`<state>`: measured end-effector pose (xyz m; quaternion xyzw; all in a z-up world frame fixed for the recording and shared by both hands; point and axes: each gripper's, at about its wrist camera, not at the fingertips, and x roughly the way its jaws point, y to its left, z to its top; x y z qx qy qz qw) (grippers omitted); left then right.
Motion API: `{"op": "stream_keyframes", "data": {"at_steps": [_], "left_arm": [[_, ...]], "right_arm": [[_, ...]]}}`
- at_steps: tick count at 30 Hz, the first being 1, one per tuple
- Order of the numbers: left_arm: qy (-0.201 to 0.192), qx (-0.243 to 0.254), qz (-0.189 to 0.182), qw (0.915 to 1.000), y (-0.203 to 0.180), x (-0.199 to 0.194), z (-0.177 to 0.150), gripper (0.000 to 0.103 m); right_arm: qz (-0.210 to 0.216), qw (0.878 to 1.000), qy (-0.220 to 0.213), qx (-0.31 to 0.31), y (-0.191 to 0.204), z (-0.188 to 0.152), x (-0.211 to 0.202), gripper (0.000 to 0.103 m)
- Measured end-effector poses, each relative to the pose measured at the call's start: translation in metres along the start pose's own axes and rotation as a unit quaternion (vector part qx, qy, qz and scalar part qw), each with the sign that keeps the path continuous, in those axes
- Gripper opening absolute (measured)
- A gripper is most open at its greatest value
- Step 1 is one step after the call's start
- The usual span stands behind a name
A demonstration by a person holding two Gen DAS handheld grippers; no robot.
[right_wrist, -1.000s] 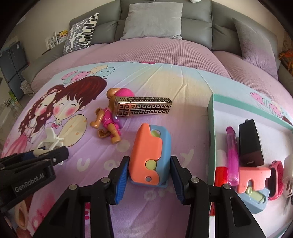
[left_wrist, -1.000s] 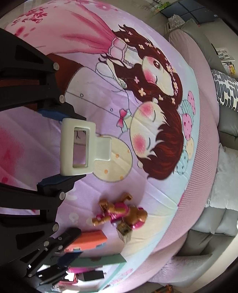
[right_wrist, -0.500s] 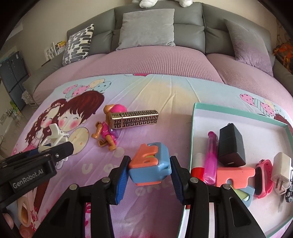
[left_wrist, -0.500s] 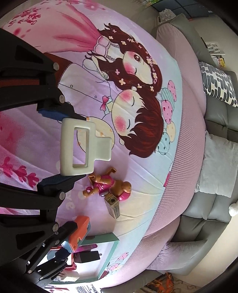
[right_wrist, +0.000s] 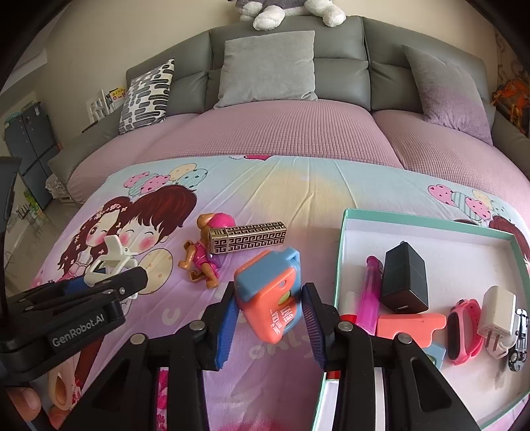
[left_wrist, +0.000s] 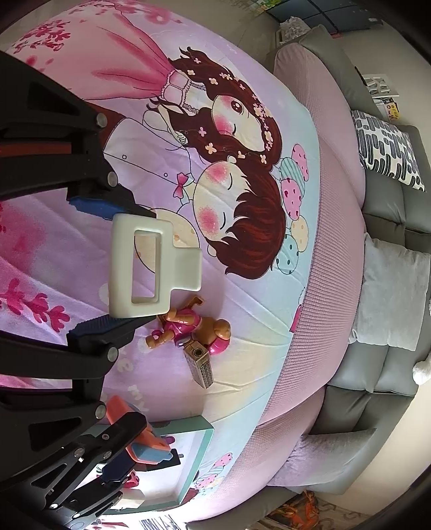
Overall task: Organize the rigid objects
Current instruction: 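Carry the white hair clip and orange-and-blue case over the tray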
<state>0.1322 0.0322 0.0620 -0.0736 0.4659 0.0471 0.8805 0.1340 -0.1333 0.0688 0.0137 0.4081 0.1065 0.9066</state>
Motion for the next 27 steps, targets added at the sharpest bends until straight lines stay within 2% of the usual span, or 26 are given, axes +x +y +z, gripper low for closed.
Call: {"op": "stream_keyframes", "data": {"at_steps": [5, 14, 20, 27], "left_arm": [[-0.004, 0.002, -0.003, 1.0, -0.003, -0.004, 0.002, 0.052], [-0.039, 0.024, -0.039, 0.9982, -0.03, -0.029, 0.011, 0.052], [-0.053, 0.06, -0.056, 0.9952, -0.064, -0.039, 0.013, 0.052], [-0.056, 0.11, -0.076, 0.9894, -0.113, -0.044, 0.008, 0.052]], "right_arm": [[0.002, 1.0, -0.009, 0.004, -0.002, 0.002, -0.007, 0.041], [-0.013, 0.997, -0.067, 0.028, -0.027, 0.014, -0.05, 0.041], [-0.056, 0.993, -0.079, 0.068, -0.072, 0.016, -0.066, 0.041], [-0.107, 0.982, -0.094, 0.122, -0.134, 0.011, -0.083, 0.041]]}}
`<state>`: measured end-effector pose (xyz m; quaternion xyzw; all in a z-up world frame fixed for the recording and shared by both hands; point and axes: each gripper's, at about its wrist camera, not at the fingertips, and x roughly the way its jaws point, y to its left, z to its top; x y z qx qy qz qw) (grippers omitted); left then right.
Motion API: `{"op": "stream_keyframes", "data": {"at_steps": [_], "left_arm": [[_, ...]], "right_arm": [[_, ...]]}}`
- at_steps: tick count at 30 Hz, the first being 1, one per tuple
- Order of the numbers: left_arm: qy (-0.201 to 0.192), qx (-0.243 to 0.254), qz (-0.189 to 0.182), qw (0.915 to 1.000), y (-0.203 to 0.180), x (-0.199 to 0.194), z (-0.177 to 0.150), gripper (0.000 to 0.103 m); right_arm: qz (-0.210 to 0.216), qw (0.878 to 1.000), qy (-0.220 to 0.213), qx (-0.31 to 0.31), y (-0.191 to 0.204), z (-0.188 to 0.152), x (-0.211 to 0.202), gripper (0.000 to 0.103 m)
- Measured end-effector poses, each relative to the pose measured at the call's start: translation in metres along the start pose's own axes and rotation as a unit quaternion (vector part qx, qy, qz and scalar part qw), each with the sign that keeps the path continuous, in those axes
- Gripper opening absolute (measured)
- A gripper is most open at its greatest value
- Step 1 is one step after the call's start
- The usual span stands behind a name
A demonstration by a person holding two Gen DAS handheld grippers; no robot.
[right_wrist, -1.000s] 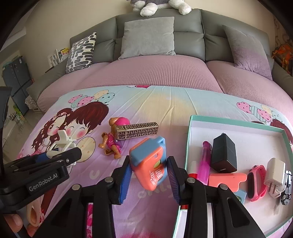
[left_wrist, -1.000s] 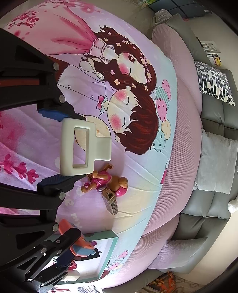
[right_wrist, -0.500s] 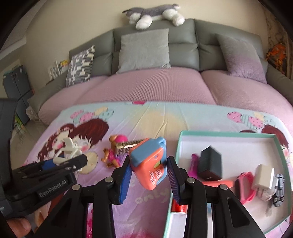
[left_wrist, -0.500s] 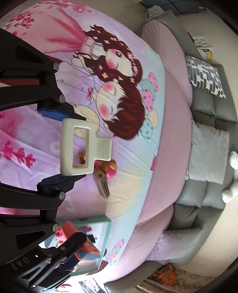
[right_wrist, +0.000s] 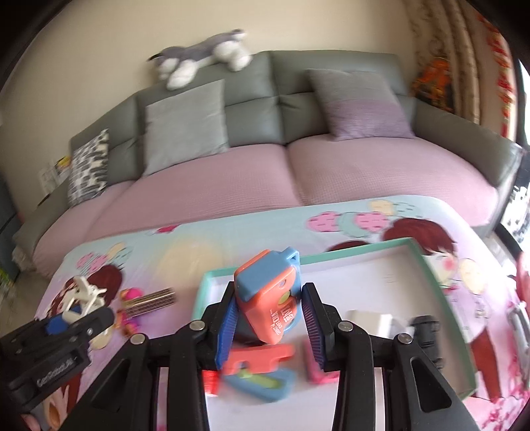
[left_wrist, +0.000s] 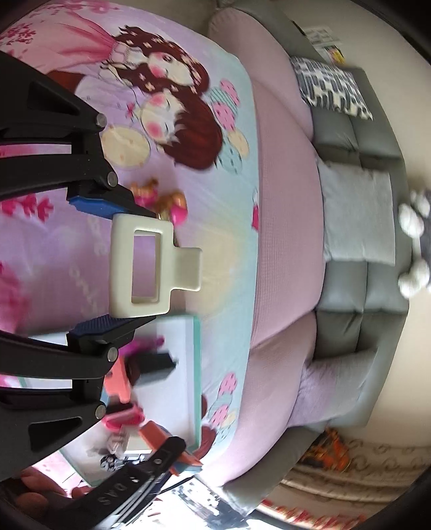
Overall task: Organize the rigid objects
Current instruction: 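Carry the white hair clip and orange-and-blue case over the tray, then lower the clip into the tray and open the left tool while the right tool releases the case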
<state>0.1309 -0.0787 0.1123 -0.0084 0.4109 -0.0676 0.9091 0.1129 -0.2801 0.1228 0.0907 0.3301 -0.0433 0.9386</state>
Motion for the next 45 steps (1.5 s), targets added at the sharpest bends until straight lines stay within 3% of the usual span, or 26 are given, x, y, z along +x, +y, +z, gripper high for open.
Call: {"op": "stream_keyframes", "data": {"at_steps": [7, 16, 23, 40, 45], "left_arm": [[0.009, 0.074, -0.023, 0.9969, -0.063, 0.008, -0.003, 0.052], [0.039, 0.127, -0.054, 0.9897, -0.12, 0.028, -0.016, 0.052], [0.061, 0.139, -0.047, 0.9873, -0.127, 0.044, -0.024, 0.052], [0.085, 0.137, -0.028, 0.9865, -0.125, 0.06, -0.029, 0.052], [0.088, 0.138, -0.024, 0.9863, -0.126, 0.062, -0.029, 0.054]], "right_arm": [[-0.038, 0.998, -0.003, 0.041, -0.051, 0.005, -0.005, 0.041], [-0.091, 0.993, -0.002, 0.074, -0.101, 0.003, -0.003, 0.041], [-0.101, 0.992, 0.026, 0.065, -0.104, -0.006, 0.019, 0.041], [-0.131, 0.99, 0.027, 0.038, -0.095, -0.006, 0.027, 0.042], [-0.133, 0.99, 0.036, 0.039, -0.096, -0.008, 0.033, 0.056]]}}
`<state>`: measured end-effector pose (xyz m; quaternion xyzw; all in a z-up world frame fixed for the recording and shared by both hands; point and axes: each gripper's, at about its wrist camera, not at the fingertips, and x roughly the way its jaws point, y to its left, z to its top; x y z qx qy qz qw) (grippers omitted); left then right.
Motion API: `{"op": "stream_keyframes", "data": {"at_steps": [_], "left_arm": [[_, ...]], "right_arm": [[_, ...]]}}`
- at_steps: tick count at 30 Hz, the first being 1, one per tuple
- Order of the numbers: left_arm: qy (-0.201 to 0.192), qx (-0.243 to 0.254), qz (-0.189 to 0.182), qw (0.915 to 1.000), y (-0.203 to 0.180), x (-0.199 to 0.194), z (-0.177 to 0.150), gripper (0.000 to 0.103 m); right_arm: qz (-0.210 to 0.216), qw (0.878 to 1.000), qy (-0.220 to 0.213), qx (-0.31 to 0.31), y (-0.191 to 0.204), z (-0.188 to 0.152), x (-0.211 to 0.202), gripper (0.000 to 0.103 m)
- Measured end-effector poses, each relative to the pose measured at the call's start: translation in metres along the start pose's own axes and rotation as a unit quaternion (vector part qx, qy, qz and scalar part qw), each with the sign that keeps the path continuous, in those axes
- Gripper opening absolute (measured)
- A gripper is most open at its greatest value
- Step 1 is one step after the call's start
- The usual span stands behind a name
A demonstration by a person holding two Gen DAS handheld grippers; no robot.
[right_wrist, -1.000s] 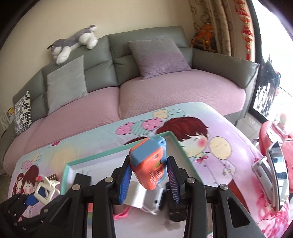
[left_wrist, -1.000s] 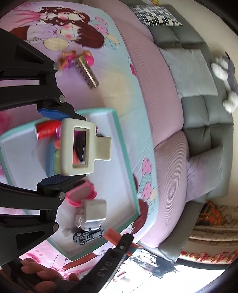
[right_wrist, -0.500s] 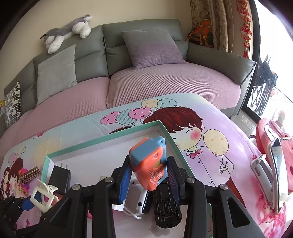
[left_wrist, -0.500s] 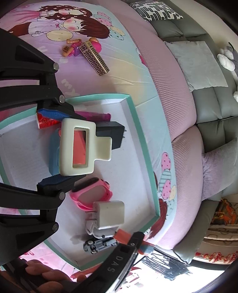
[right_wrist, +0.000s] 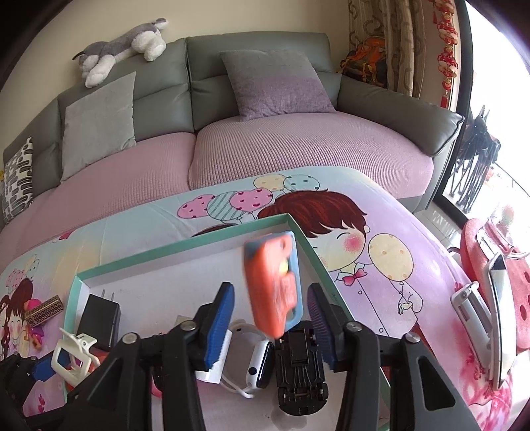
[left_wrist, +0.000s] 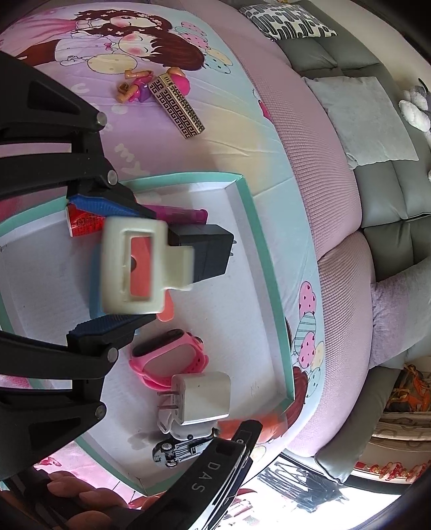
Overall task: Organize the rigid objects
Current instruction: 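Lower the clip into the tray and open the left tool while the right tool releases the case, then move both open tools back toward the pink dog figure and gold bar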
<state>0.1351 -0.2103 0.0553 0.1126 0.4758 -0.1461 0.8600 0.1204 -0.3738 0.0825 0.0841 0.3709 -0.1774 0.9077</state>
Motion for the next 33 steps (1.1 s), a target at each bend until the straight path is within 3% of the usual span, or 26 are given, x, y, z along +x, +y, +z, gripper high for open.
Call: {"op": "stream_keyframes", "data": {"at_steps": [3, 12, 15, 18, 19, 22, 27, 33], "left_arm": [[-0.003, -0.003, -0.001, 1.0, 0.001, -0.001, 0.0, 0.06], [-0.007, -0.016, 0.001, 0.9998, 0.007, -0.005, 0.001, 0.064], [-0.01, -0.028, 0.002, 0.9996, 0.012, -0.007, 0.001, 0.066], [-0.016, -0.049, 0.001, 0.9987, 0.022, -0.012, 0.002, 0.085], [-0.019, -0.053, 0.002, 0.9984, 0.025, -0.013, 0.002, 0.086], [-0.03, -0.071, 0.008, 0.997, 0.035, -0.018, 0.003, 0.086], [-0.044, -0.111, 0.02, 0.9926, 0.055, -0.022, 0.002, 0.089], [-0.059, -0.167, 0.071, 0.9817, 0.09, -0.028, -0.006, 0.089]], "right_arm": [[0.001, 1.0, -0.001, 0.001, 0.0, 0.0, 0.0, 0.058], [0.003, 1.0, 0.007, -0.002, 0.003, -0.001, 0.003, 0.059], [0.003, 1.0, 0.01, 0.0, 0.002, -0.001, 0.004, 0.066], [0.006, 1.0, 0.01, 0.004, 0.002, -0.001, 0.004, 0.077], [0.008, 1.0, 0.009, 0.005, 0.002, -0.001, 0.004, 0.082], [0.011, 1.0, 0.007, 0.006, 0.002, -0.001, 0.002, 0.084], [0.018, 1.0, 0.003, 0.007, 0.005, 0.0, 0.0, 0.102], [0.035, 0.999, -0.006, 0.011, 0.01, 0.0, -0.005, 0.103]]}}
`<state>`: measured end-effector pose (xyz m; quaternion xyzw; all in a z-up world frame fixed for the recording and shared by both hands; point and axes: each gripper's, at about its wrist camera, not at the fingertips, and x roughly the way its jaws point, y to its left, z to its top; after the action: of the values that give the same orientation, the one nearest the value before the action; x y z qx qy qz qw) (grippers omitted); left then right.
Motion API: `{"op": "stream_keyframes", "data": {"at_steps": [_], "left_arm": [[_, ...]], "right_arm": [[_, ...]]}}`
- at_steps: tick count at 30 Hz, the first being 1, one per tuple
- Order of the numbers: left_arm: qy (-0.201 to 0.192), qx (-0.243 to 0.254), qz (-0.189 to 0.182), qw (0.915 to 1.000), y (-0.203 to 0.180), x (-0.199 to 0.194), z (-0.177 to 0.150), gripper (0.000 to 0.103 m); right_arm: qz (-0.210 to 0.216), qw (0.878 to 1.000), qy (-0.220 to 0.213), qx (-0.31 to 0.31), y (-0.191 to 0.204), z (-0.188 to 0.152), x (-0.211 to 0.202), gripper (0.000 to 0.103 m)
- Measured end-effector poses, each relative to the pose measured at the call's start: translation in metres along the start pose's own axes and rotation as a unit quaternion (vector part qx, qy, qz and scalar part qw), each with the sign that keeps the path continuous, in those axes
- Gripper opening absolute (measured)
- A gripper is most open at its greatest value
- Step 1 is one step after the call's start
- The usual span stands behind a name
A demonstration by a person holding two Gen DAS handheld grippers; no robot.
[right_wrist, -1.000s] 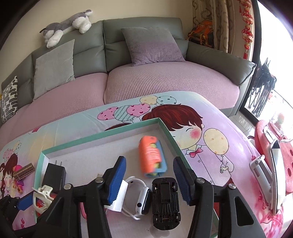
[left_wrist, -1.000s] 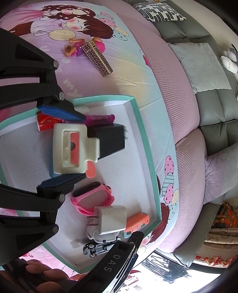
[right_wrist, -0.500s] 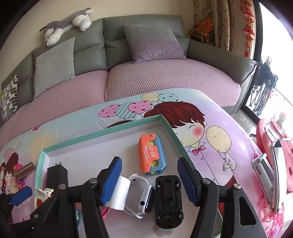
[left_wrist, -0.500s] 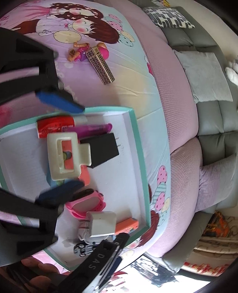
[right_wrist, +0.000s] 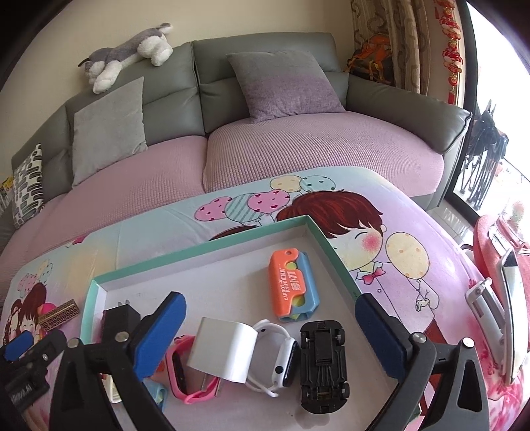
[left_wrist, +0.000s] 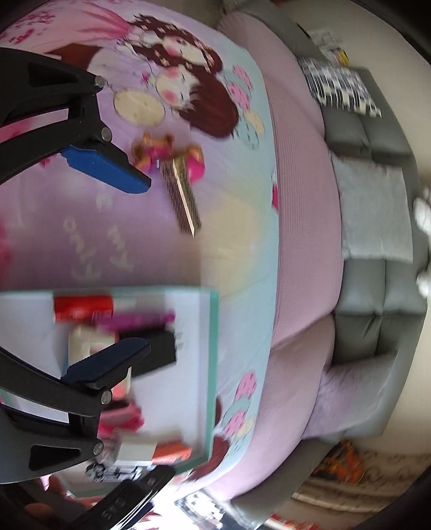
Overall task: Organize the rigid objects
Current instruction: 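Move both open tools back toward the pink dog figure and gold bar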
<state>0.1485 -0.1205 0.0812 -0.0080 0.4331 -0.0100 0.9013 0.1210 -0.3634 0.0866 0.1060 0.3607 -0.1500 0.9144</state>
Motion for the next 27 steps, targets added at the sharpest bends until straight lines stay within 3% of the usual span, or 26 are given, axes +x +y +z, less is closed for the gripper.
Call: {"op": "stream_keyframes", "data": {"at_steps": [7, 16, 27], "left_arm": [[-0.013, -0.074, 0.026, 0.9968, 0.034, 0.001, 0.0, 0.089], [-0.016, -0.088, 0.06, 0.9942, 0.044, 0.002, -0.001, 0.09], [-0.015, -0.095, 0.061, 0.9934, 0.06, 0.005, -0.003, 0.09]], "right_arm": [[0.032, 0.999, -0.004, -0.003, 0.01, 0.001, -0.005, 0.103], [0.093, 0.995, -0.001, -0.039, 0.048, -0.001, -0.012, 0.103], [0.084, 0.993, 0.017, -0.085, 0.077, -0.013, -0.004, 0.103]]}}
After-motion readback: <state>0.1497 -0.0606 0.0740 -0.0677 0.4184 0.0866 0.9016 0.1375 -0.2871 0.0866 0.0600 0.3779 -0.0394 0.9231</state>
